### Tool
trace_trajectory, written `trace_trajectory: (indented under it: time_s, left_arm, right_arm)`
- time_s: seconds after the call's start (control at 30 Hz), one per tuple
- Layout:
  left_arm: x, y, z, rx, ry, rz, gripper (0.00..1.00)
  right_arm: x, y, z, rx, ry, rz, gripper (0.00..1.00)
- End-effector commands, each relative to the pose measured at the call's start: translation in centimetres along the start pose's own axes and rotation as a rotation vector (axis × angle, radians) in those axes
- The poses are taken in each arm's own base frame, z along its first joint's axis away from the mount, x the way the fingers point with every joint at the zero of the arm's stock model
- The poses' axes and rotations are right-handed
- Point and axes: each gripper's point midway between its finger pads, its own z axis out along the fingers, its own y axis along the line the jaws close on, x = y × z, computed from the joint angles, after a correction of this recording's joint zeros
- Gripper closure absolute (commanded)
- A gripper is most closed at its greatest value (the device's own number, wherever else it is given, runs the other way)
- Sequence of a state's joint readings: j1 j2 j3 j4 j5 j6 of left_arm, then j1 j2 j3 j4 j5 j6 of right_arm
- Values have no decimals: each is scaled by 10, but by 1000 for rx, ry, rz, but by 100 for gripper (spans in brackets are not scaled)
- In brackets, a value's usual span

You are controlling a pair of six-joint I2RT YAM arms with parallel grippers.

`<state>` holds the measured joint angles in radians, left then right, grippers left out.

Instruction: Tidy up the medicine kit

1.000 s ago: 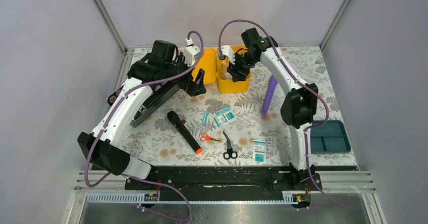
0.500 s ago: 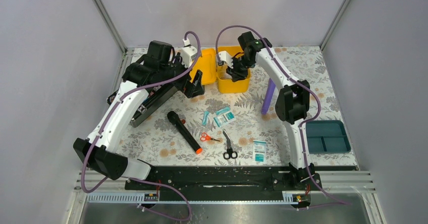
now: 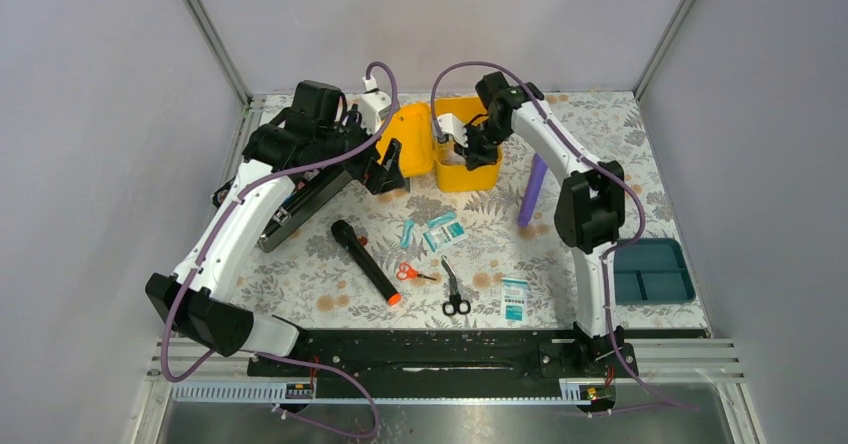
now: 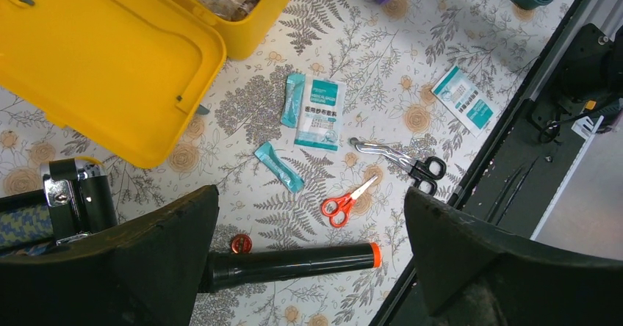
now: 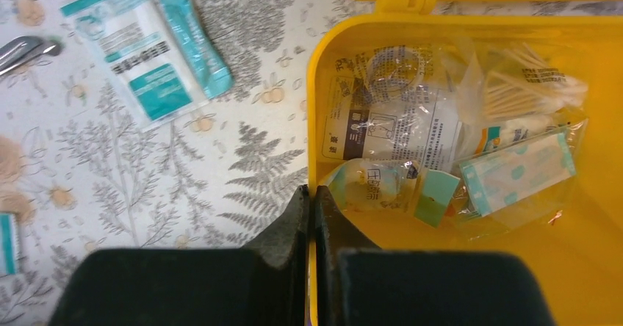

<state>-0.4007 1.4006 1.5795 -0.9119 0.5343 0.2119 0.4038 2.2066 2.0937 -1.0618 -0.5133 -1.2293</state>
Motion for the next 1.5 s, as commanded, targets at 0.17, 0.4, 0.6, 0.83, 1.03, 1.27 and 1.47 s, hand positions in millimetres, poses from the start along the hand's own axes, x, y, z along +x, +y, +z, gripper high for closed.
trace_trajectory:
  time_s: [0.17, 0.4, 0.6, 0.83, 1.03, 1.27, 1.47]
  left_arm:
    - [-16, -4, 0, 35, -63, 10, 5]
    - [-16, -7, 4, 60, -65, -1, 5]
    - [-21, -10, 6, 86, -78, -1, 5]
    - [-29, -11, 5, 62, -131, -9, 1]
    - [-44, -14, 5, 60, -178, -25, 1]
    - [-46, -11, 20, 86, -157, -98, 1]
    - [-43, -11, 27, 105, -132, -100, 1]
  right_arm:
    - [21, 51, -20, -40, 79, 26, 100]
    - [30, 66, -19, -48, 90, 135, 100]
    - [33, 70, -23, -18, 101, 173, 86]
    - [12, 51, -76, 209, 33, 308, 43]
    - [43, 47, -141, 623, 29, 742, 25]
    - [221, 182, -155, 932, 303, 1733, 3]
    - [269, 257, -128, 905, 305, 2269, 21]
